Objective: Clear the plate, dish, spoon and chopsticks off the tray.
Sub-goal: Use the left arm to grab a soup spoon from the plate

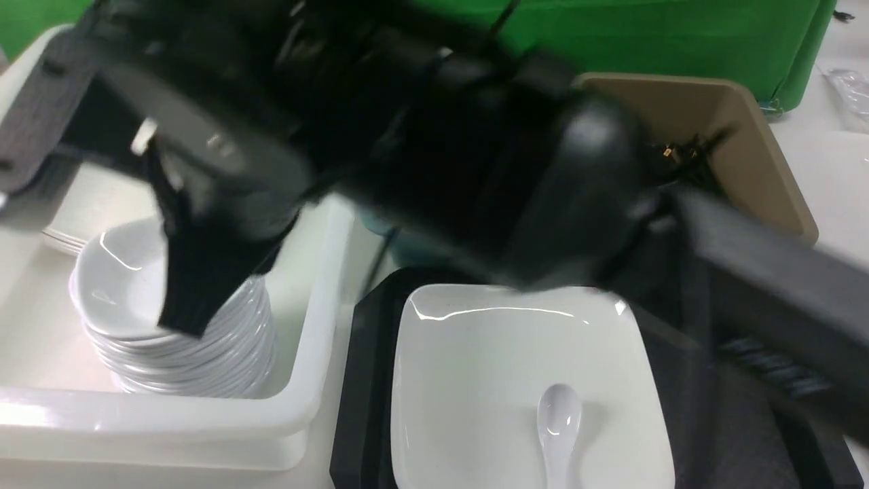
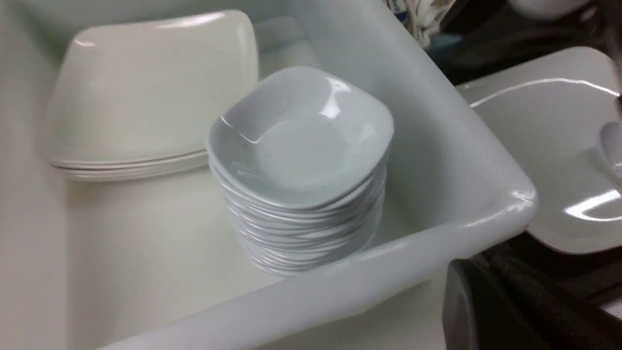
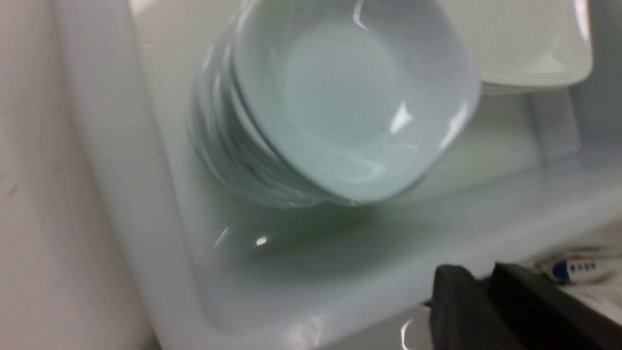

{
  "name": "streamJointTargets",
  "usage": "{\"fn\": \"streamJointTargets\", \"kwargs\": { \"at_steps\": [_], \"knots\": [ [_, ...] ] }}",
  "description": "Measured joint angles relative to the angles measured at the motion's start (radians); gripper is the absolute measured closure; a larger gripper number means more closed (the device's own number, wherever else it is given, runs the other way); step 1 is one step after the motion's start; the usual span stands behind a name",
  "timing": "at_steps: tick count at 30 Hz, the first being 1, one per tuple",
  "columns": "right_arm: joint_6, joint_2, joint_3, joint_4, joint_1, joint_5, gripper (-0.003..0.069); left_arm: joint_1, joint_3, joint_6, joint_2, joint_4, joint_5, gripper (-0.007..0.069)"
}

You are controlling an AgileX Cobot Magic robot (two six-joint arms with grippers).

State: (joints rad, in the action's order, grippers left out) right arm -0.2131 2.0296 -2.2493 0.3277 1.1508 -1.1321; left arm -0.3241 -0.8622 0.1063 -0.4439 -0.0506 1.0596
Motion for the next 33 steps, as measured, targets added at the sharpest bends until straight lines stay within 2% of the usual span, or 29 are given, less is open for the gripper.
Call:
{"fn": "streamJointTargets", "kwargs": {
  "at_steps": [2,4,7,12,15,18,23,25,29,32,33],
  "knots": [
    [0.061,-0.115,0.144,0.007,-0.029,0.0,0.0589,-0.022,0.0,0.029,-0.058,0.065,0.02,0.0606],
    [0.088,-0.174,0.225,0.008,-0.047,0.001,0.0594,-0.039,0.0,0.043,-0.081,0.084,0.025,0.0606],
    [0.183,-0.387,0.551,0.015,-0.129,0.002,0.0596,-0.099,0.0,0.078,-0.159,0.118,0.016,0.0606],
    [0.299,-0.661,0.92,0.022,-0.245,0.007,0.0595,-0.143,-0.001,0.107,-0.337,0.166,-0.058,0.0606],
    [0.366,-0.836,1.109,0.023,-0.298,0.023,0.0592,-0.177,-0.005,0.167,-0.539,0.287,-0.137,0.0606],
    [0.413,-0.976,1.226,0.023,-0.317,0.049,0.059,-0.251,-0.014,0.182,-0.739,0.341,-0.227,0.0606],
    [0.433,-1.151,1.348,0.018,-0.318,0.066,0.0589,-0.45,-0.13,0.063,-1.018,0.31,-0.277,0.0606],
    [0.433,-1.204,1.359,0.018,-0.318,0.068,0.0589,-0.572,-0.248,-0.093,-1.166,0.223,-0.275,0.0602],
    [0.432,-1.244,1.359,0.017,-0.318,0.072,0.0589,-0.624,-0.361,-0.205,-1.286,0.163,-0.255,0.0575],
    [0.423,-1.28,1.361,0.017,-0.318,0.072,0.0589,-0.632,-0.495,-0.254,-1.4,0.149,-0.213,0.0482],
    [0.407,-1.293,1.362,0.017,-0.318,0.071,0.0587,-0.632,-0.535,-0.262,-1.44,0.146,-0.189,0.043]
  ]
}}
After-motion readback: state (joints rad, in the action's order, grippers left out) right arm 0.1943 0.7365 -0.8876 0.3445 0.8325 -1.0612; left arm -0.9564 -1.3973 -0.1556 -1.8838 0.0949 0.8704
